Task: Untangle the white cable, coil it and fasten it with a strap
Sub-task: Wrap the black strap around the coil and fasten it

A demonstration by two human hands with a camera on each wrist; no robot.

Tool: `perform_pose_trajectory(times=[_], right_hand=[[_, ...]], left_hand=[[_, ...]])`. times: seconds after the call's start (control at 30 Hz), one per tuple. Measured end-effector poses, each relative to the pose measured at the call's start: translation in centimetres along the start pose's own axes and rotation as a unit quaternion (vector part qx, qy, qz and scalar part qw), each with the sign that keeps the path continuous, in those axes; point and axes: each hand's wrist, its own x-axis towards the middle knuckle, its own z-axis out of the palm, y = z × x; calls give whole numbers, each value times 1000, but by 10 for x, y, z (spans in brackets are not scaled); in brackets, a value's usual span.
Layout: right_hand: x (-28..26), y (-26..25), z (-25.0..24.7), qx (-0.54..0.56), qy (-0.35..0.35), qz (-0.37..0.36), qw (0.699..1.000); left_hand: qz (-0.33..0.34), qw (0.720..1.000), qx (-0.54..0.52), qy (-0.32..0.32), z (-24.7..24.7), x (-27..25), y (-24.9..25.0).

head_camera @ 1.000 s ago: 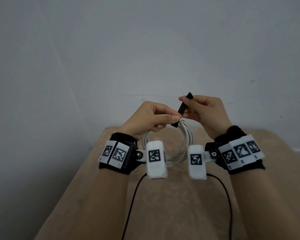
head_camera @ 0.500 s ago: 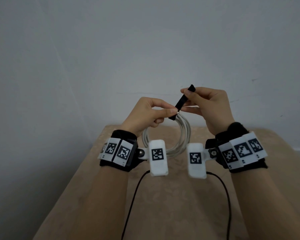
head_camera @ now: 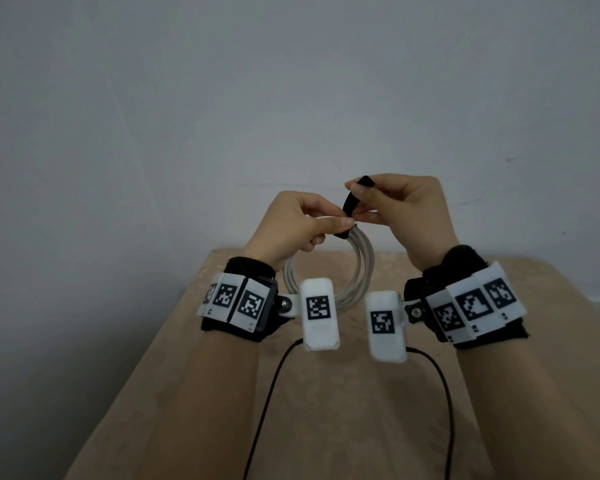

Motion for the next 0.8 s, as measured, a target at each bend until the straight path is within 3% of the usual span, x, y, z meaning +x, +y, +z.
perform_pose_trajectory(times=[0.17, 0.4, 0.8], right_hand=[[0, 1, 2, -58, -32, -23, 998], [1, 3, 1, -171, -49, -110, 978], [1, -1, 1, -203, -56, -131, 969]], left_hand=[[-12, 999, -14, 40, 0, 3, -3], [-28, 998, -42, 39, -2, 4, -4], [-38, 996, -65, 45, -1, 4, -5]])
